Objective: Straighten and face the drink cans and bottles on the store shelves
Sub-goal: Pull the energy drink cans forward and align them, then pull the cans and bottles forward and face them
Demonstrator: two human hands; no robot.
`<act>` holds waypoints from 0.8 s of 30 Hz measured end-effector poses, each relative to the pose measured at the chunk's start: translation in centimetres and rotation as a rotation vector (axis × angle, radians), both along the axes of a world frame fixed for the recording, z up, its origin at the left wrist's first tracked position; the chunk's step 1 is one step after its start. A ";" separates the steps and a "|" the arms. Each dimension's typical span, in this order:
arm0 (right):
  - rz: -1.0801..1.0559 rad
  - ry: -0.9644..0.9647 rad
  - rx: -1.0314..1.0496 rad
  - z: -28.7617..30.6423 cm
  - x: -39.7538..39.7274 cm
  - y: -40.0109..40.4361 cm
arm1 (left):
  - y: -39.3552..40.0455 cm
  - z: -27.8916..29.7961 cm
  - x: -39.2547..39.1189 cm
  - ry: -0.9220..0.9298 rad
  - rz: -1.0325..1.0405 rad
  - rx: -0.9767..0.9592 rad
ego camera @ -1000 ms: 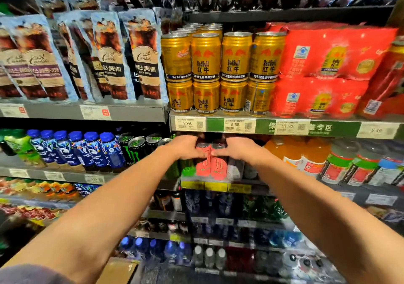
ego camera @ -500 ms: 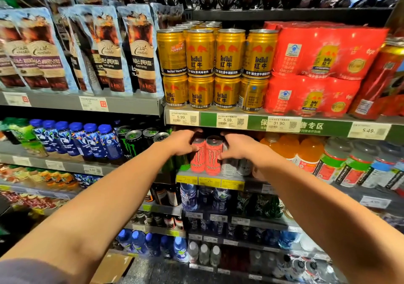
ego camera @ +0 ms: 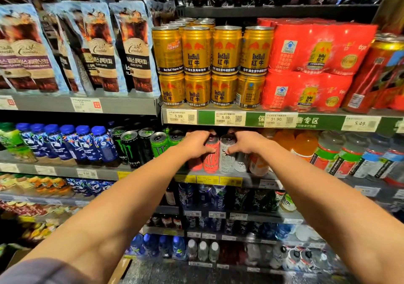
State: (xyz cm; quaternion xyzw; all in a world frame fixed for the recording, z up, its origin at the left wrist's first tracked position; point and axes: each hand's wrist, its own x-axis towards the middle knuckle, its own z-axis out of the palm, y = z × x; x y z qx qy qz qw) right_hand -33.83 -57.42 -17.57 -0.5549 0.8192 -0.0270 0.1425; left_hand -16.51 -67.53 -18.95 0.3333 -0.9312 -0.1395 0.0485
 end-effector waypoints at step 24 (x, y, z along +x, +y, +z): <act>-0.056 -0.014 0.150 2.7 -1.4 2.2 | 0.9 -0.3 -3.0 -0.001 -0.115 0.021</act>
